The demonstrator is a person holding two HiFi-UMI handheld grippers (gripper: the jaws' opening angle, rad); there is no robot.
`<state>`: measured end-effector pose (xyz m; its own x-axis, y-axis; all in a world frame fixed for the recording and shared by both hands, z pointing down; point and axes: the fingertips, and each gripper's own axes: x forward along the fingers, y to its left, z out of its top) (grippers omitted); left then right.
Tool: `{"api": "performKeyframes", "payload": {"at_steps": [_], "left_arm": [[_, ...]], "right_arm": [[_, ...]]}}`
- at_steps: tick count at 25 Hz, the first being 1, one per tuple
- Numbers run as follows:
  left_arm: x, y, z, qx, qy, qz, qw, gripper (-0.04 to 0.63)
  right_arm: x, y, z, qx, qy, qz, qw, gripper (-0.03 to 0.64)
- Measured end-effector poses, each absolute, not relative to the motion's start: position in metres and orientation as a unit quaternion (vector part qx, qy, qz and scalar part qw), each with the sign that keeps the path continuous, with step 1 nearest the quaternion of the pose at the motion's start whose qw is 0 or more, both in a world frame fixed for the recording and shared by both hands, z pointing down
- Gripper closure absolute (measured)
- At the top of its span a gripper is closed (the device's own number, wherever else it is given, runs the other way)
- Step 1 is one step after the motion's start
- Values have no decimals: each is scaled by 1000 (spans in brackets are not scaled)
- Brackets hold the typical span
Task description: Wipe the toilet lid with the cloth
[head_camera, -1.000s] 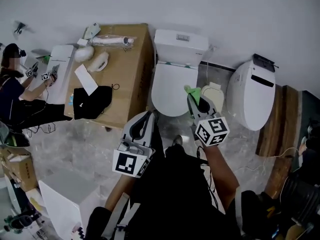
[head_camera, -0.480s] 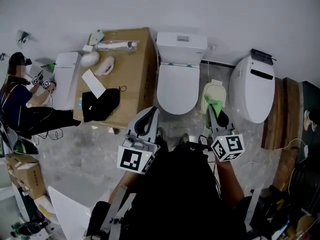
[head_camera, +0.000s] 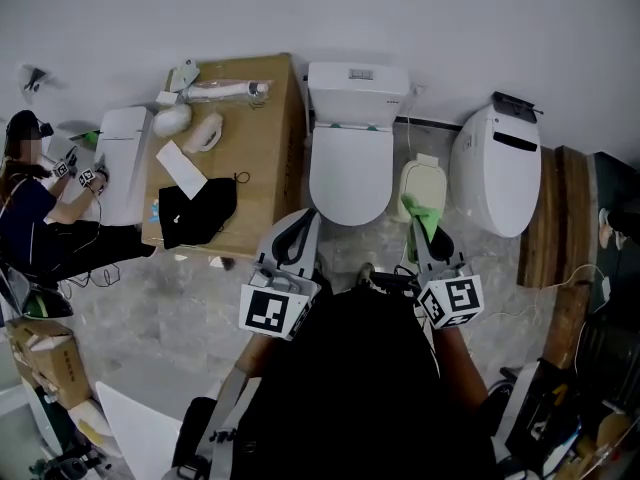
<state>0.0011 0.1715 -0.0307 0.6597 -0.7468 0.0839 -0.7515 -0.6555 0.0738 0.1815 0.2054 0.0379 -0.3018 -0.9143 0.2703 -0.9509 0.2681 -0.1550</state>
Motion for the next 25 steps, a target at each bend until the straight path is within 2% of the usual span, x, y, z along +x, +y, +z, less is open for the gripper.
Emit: {"api": "performKeyframes", "payload": {"at_steps": [9, 25], "left_arm": [[1, 166, -19, 908, -412, 29, 74, 588], [-4, 163, -20, 914, -400, 21, 68, 588]], "right_arm": [[179, 199, 33, 582, -800, 132, 64, 563], [169, 198, 39, 586, -796, 143, 53, 563]]}}
